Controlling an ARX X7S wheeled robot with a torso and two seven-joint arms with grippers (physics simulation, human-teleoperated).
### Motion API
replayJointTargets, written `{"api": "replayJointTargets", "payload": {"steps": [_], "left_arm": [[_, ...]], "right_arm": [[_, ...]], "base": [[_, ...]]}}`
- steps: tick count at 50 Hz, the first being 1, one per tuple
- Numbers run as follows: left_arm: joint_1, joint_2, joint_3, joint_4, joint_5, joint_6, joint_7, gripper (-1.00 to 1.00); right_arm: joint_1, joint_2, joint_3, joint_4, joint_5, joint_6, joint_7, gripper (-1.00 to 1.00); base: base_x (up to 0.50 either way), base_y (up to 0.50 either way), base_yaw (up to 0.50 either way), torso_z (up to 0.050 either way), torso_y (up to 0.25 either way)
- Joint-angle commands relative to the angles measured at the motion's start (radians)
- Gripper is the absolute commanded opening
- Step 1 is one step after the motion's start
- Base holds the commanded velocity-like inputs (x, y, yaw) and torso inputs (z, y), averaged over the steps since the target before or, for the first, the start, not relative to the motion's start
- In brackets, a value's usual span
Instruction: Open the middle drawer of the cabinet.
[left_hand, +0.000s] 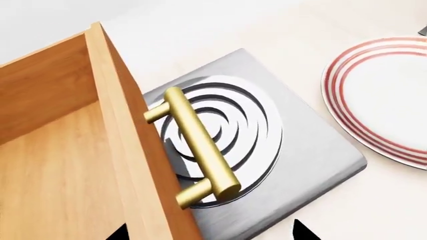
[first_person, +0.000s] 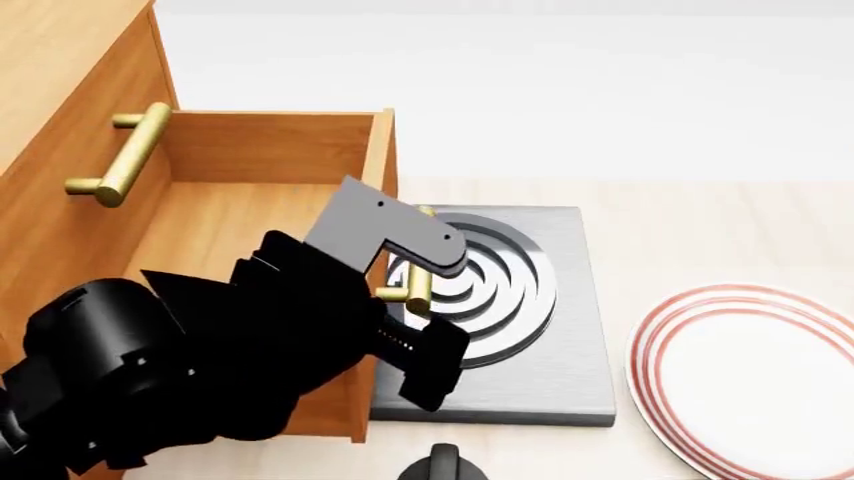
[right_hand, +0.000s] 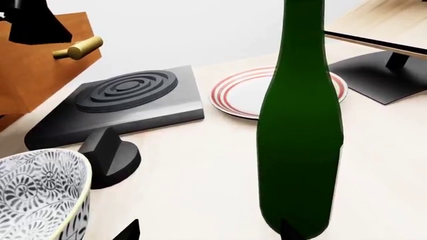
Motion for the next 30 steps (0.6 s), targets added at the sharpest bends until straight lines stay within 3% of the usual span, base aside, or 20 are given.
{"api": "replayJointTargets", "payload": {"steps": [1, 9, 30], "left_arm": [[0.113, 0.063, 0.032, 0.019, -0.081, 0.21, 0.04, 1.0], [0.101, 0.026, 0.064, 0.071, 0.072, 0.312, -0.077, 1.0], [0.085, -0.013, 0.105, 0.128, 0.248, 0.397, -0.266, 1.0]], "right_arm": [[0.001, -0.003, 0.003, -0.003, -0.007, 0.004, -0.003, 1.0], [0.0, -0.005, 0.003, 0.001, -0.007, 0.0, -0.003, 1.0], [0.001, -0.006, 0.002, 0.006, -0.005, -0.003, -0.006, 1.0]], "base": [[0.02, -0.01, -0.03, 0.0, -0.012], [0.01, -0.01, -0.02, 0.0, -0.01], [0.0, 0.0, 0.0, 0.0, -0.002]]}}
